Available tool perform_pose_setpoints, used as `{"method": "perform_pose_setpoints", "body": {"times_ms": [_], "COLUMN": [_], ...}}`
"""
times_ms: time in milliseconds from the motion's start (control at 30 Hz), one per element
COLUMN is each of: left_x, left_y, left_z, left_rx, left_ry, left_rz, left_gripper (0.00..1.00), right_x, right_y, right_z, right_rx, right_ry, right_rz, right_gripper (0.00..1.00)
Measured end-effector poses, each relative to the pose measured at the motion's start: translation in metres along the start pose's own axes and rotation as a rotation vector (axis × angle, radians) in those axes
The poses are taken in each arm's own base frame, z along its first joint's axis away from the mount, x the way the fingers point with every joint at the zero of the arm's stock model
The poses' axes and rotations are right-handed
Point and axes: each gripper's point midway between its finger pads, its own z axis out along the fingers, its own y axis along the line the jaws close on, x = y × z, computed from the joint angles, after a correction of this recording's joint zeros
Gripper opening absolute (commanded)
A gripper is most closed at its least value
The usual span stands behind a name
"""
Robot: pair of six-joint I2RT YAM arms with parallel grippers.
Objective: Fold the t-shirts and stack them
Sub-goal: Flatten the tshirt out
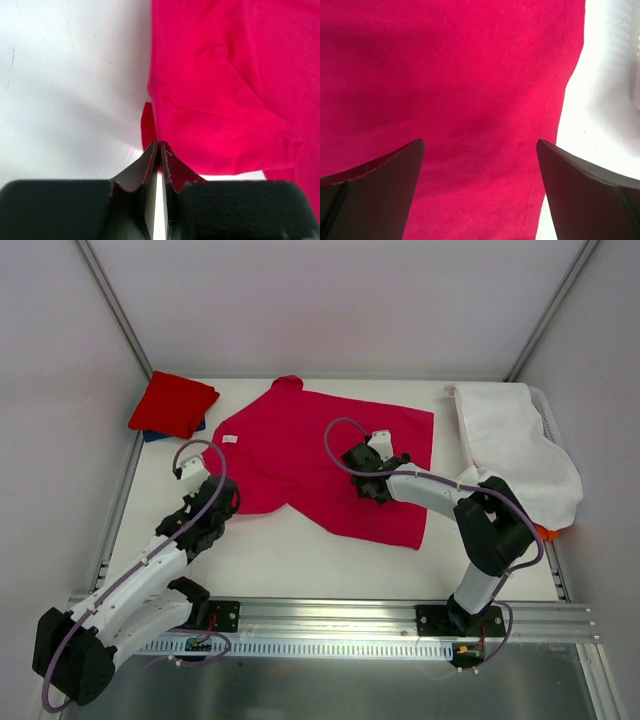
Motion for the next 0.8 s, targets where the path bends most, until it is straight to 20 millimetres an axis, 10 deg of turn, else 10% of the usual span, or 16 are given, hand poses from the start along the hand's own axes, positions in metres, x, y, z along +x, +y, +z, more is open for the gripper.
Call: {"method": "perform_pose_setpoints", "body": {"times_ms": [233,533,633,800], "left_x": [-0.027,-0.118,-0.09,0.033], "left_y": [-0.002,-0.109,-0.127,-0.114], "left_z": [-0.023,-0.063,-0.047,-0.009], "left_rx": [0.069,0.361,0.409,0.366], "left_ry": [-0.026,-0.052,0.048,0.359], "left_rz": [-0.038,-0.067,-0.046,-0.003], "left_gripper": [0.03,0.11,0.4,0.63], "right_x": [0.002,0.003,0.003,0.004], "right_y": [0.004,0.006,0.007,0.007], "right_z": [-0.001,0.0,0.0,0.0], "right_rx": [-0.021,-0.027,-0.028,-0.027], "right_ry": [0.01,0.016,0.016,0.016], "right_rz": [0.011,0.009,0.008,0.008], "right_gripper": [0.99,0.99,0.99,1.0]}}
